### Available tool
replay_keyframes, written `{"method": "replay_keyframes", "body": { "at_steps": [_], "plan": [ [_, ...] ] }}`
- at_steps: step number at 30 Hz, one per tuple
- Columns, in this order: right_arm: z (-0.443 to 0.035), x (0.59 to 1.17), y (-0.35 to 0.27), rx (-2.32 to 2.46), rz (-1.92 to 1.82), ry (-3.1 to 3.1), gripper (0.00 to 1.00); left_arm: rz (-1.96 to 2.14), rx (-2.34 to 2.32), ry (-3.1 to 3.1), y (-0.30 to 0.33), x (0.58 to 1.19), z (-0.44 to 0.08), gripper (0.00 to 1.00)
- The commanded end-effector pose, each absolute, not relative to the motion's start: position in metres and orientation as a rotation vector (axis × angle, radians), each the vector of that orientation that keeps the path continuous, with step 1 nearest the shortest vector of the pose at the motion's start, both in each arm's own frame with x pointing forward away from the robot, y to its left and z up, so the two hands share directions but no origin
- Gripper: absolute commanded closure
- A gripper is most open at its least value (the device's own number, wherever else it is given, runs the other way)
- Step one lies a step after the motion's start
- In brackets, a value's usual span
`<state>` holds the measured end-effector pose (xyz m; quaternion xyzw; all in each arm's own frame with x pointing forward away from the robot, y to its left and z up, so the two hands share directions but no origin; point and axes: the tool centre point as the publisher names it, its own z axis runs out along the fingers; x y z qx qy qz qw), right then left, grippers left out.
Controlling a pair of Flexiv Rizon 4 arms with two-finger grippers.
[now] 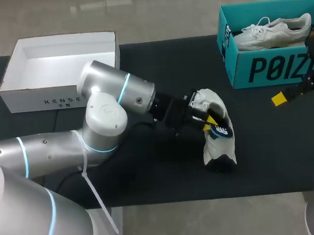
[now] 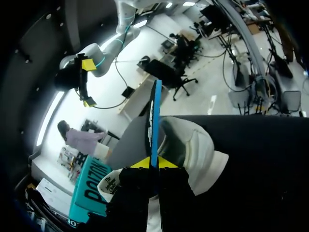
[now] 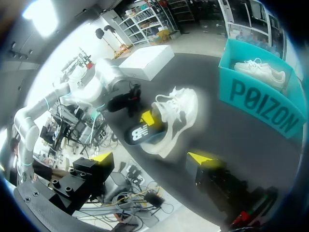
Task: Take the shoe out of the shoebox, open the shoe tongue, remove and reinsert the insole, then place the shoe into the shoebox
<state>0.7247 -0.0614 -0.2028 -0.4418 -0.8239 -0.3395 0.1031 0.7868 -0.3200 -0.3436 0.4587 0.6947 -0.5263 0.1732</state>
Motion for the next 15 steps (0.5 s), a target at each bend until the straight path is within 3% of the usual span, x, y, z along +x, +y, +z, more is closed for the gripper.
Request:
{"method": "replay_keyframes", "body": {
  "at_steps": [1,10,11,12,14,15],
  "plan": [
    [-0.203,0.723,-0.061,-1.308,-1.001,-2.433,0.00,-1.475,1.322,1.984,-0.321,0.796,-0.349,1.00],
    [-0.203,0.723,-0.061,-1.308,-1.001,-2.433,0.00,-1.492,1.359,2.005,-0.336,0.799,-0.369,1.00],
    [-0.203,0.723,-0.061,-1.308,-1.001,-2.433,0.00,-1.500,1.363,2.005,-0.338,0.795,-0.368,0.67],
    [-0.203,0.723,-0.061,-1.308,-1.001,-2.433,0.00,-1.502,1.366,2.004,-0.339,0.792,-0.366,0.50],
    [-0.203,0.723,-0.061,-1.308,-1.001,-2.433,0.00,-1.514,1.364,2.002,-0.339,0.788,-0.363,0.00],
    [-0.203,0.723,-0.061,-1.308,-1.001,-2.433,0.00,-1.517,1.361,2.001,-0.337,0.786,-0.361,0.00]
  ]
}}
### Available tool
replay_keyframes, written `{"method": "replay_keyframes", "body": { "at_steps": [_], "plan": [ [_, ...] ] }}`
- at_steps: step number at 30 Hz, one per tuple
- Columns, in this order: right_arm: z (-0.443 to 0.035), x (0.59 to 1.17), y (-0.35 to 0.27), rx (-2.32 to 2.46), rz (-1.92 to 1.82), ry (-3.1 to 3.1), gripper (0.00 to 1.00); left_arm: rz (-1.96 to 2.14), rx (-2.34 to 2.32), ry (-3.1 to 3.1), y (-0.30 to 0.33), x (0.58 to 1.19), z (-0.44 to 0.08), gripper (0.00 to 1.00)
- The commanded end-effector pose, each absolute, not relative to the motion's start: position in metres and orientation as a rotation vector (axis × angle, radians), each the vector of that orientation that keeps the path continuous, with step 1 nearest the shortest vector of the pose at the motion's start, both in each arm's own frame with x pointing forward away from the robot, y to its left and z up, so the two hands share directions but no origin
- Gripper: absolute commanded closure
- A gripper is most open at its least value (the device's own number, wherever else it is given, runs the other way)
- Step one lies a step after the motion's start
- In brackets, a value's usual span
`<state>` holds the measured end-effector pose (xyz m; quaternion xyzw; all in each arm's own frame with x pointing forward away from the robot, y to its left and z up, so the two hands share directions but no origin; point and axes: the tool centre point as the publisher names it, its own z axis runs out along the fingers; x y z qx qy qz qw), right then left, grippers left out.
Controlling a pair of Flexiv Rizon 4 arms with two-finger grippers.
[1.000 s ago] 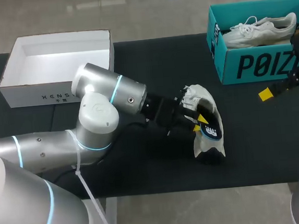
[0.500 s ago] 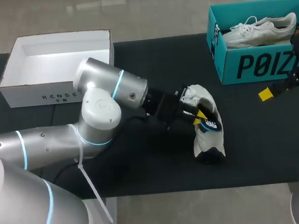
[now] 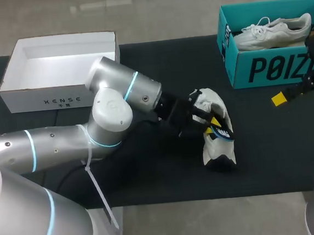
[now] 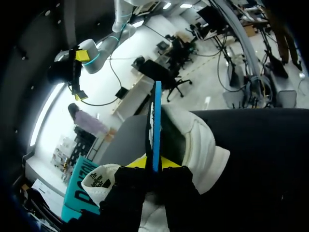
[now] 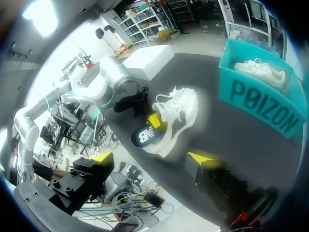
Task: Take the shoe out of the shoebox, open the shoe tongue, remove and reinsert the insole, then place the shoe into the shoebox
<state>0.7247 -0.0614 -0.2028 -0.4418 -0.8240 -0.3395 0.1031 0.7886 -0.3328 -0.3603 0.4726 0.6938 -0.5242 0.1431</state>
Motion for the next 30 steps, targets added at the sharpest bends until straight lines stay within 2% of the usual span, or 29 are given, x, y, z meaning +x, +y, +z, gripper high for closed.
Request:
{"method": "replay_keyframes", "body": {
  "at_steps": [1,8,14,16,17,22,27,30],
  "plan": [
    [-0.203,0.723,-0.061,-1.308,-1.001,-2.433,0.00,-1.518,1.359,2.001,-0.336,0.785,-0.360,0.00],
    [-0.203,0.723,-0.061,-1.308,-1.001,-2.433,0.00,-1.514,1.307,1.982,-0.323,0.785,-0.344,0.00],
    [-0.203,0.723,-0.061,-1.308,-1.001,-2.433,0.00,-1.499,1.280,1.957,-0.319,0.790,-0.328,0.16],
    [-0.203,0.723,-0.061,-1.308,-1.001,-2.433,0.00,-1.504,1.281,1.951,-0.320,0.789,-0.326,0.32],
    [-0.203,0.723,-0.061,-1.308,-1.001,-2.433,0.00,-1.513,1.284,1.948,-0.322,0.786,-0.325,0.46],
    [-0.203,0.723,-0.061,-1.308,-1.001,-2.433,0.00,-1.559,1.290,1.948,-0.329,0.770,-0.325,0.71],
    [-0.203,0.723,-0.061,-1.308,-1.001,-2.433,0.00,-1.592,1.283,1.969,-0.331,0.756,-0.329,0.67],
    [-0.203,0.723,-0.061,-1.308,-1.001,-2.433,0.00,-1.602,1.277,1.977,-0.331,0.752,-0.333,0.71]
  ]
}}
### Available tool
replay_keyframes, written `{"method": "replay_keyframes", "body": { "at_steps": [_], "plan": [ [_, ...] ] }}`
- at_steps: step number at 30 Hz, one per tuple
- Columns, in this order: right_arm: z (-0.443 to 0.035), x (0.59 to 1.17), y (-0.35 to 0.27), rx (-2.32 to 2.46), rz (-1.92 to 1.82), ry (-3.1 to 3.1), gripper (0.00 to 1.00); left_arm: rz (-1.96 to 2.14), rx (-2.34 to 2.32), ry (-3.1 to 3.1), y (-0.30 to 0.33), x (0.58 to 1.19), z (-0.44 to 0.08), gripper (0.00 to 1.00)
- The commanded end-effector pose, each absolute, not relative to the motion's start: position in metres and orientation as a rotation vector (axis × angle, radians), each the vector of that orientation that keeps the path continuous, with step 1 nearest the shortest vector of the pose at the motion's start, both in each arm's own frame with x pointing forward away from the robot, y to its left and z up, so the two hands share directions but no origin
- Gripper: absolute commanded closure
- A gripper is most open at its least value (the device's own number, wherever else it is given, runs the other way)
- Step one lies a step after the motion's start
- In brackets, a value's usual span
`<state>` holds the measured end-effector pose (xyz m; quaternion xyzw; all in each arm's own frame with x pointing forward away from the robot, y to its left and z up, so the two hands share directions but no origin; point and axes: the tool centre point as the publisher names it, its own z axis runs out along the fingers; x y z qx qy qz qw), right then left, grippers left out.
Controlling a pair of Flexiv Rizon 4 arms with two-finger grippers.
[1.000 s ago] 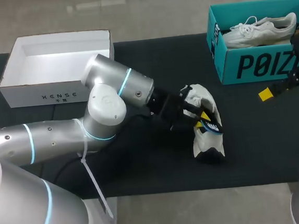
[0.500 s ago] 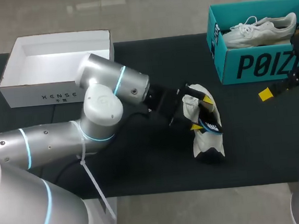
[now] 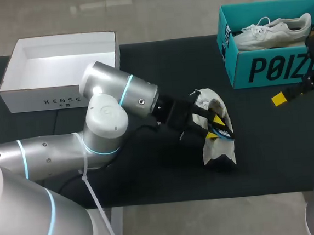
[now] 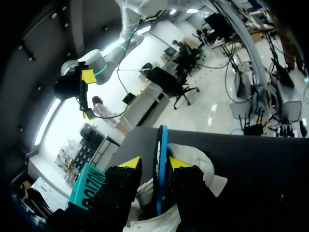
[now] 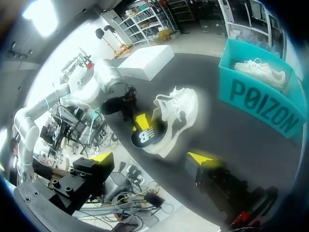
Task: Take the shoe out of the shoebox, open the shoe tongue, remove and reinsert the insole, then place the shoe into the shoebox
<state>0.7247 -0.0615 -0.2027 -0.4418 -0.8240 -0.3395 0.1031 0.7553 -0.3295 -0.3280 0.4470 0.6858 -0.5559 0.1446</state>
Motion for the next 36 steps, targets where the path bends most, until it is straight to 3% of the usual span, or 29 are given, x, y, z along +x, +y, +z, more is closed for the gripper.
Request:
{"method": "replay_keyframes", "body": {
  "at_steps": [1,3,5,6,27,34,36],
  "plan": [
    [-0.203,0.723,-0.061,-1.308,-1.001,-2.433,0.00,-1.605,1.274,1.980,-0.331,0.751,-0.334,0.73],
    [-0.203,0.723,-0.061,-1.308,-1.001,-2.433,0.00,-1.606,1.272,1.983,-0.331,0.752,-0.336,0.78],
    [-0.203,0.723,-0.061,-1.308,-1.001,-2.433,0.00,-1.608,1.270,1.982,-0.331,0.752,-0.336,0.98],
    [-0.203,0.723,-0.061,-1.308,-1.001,-2.433,0.00,-1.607,1.272,1.981,-0.331,0.753,-0.336,1.00],
    [-0.203,0.723,-0.061,-1.308,-1.001,-2.433,0.00,-1.471,1.484,1.967,-0.334,0.802,-0.356,1.00],
    [-0.203,0.723,-0.061,-1.308,-1.001,-2.433,0.00,-1.567,1.494,1.953,-0.348,0.779,-0.356,1.00],
    [-0.203,0.723,-0.061,-1.308,-1.001,-2.433,0.00,-1.573,1.492,1.957,-0.346,0.772,-0.355,0.78]
  ]
}}
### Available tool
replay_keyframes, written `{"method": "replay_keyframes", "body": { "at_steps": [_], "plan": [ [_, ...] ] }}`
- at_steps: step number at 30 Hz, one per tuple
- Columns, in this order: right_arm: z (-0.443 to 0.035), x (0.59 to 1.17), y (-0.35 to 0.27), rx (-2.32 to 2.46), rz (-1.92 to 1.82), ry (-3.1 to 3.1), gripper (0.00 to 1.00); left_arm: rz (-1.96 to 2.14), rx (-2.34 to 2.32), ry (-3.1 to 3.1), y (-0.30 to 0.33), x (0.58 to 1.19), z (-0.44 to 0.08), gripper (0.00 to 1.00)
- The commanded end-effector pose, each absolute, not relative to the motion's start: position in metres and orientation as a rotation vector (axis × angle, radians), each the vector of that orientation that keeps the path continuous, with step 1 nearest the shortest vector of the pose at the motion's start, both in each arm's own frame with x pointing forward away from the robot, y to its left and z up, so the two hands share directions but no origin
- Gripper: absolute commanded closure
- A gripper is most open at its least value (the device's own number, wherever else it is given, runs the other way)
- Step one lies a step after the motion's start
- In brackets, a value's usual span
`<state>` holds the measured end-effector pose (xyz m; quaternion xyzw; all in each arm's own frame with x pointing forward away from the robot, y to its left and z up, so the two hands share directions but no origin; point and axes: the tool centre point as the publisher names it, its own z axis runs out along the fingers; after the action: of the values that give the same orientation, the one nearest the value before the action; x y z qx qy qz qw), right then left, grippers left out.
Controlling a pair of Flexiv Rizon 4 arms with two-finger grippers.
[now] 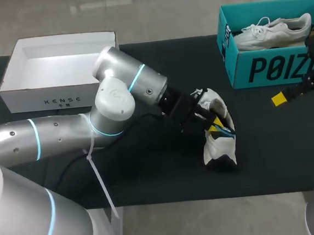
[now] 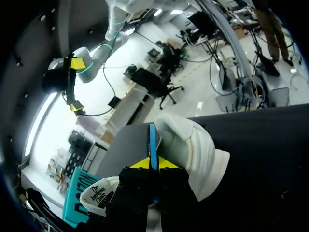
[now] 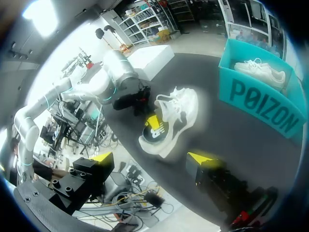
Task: Take the shoe out of the shoebox, open the shoe tongue, remove and reinsert the insole, then place the shoe into the shoebox
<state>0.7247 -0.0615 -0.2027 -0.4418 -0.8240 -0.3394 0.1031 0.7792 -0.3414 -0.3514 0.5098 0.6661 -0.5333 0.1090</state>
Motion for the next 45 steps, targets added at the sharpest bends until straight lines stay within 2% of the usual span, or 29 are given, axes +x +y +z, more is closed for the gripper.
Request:
{"method": "replay_keyframes", "body": {
  "at_steps": [1,2,3,4,6,7,9,16,23,25,28,33,39,45],
  "plan": [
    [-0.203,0.723,-0.061,-1.308,-1.001,-2.433,0.00,-1.572,1.490,1.961,-0.344,0.769,-0.353,0.60],
    [-0.203,0.723,-0.061,-1.308,-1.001,-2.433,0.00,-1.571,1.486,1.965,-0.341,0.768,-0.351,0.48],
    [-0.203,0.723,-0.061,-1.308,-1.001,-2.433,0.00,-1.569,1.478,1.969,-0.339,0.767,-0.350,0.41],
    [-0.203,0.723,-0.061,-1.308,-1.001,-2.433,0.00,-1.562,1.472,1.973,-0.335,0.766,-0.347,0.38],
    [-0.203,0.723,-0.061,-1.308,-1.001,-2.433,0.00,-1.552,1.460,1.976,-0.328,0.766,-0.341,0.45],
    [-0.203,0.723,-0.061,-1.308,-1.001,-2.433,0.00,-1.544,1.457,1.978,-0.325,0.766,-0.338,0.52],
    [-0.203,0.723,-0.061,-1.308,-1.001,-2.433,0.00,-1.533,1.442,1.978,-0.319,0.766,-0.333,0.52],
    [-0.203,0.723,-0.061,-1.308,-1.001,-2.433,0.00,-1.503,1.417,1.969,-0.310,0.768,-0.317,0.64],
    [-0.203,0.723,-0.061,-1.308,-1.001,-2.433,0.00,-1.540,1.402,1.965,-0.319,0.753,-0.320,0.71],
    [-0.203,0.723,-0.061,-1.308,-1.001,-2.433,0.00,-1.552,1.380,1.973,-0.320,0.747,-0.323,0.76],
    [-0.203,0.723,-0.061,-1.308,-1.001,-2.433,0.00,-1.560,1.357,1.981,-0.321,0.743,-0.328,0.73],
    [-0.203,0.723,-0.061,-1.308,-1.001,-2.433,0.00,-1.552,1.339,1.989,-0.320,0.742,-0.329,0.61],
    [-0.203,0.723,-0.061,-1.308,-1.001,-2.433,0.00,-1.540,1.332,1.996,-0.319,0.745,-0.333,0.59],
    [-0.203,0.723,-0.061,-1.308,-1.001,-2.433,0.00,-1.536,1.326,1.999,-0.319,0.747,-0.334,0.62]
  ]
}}
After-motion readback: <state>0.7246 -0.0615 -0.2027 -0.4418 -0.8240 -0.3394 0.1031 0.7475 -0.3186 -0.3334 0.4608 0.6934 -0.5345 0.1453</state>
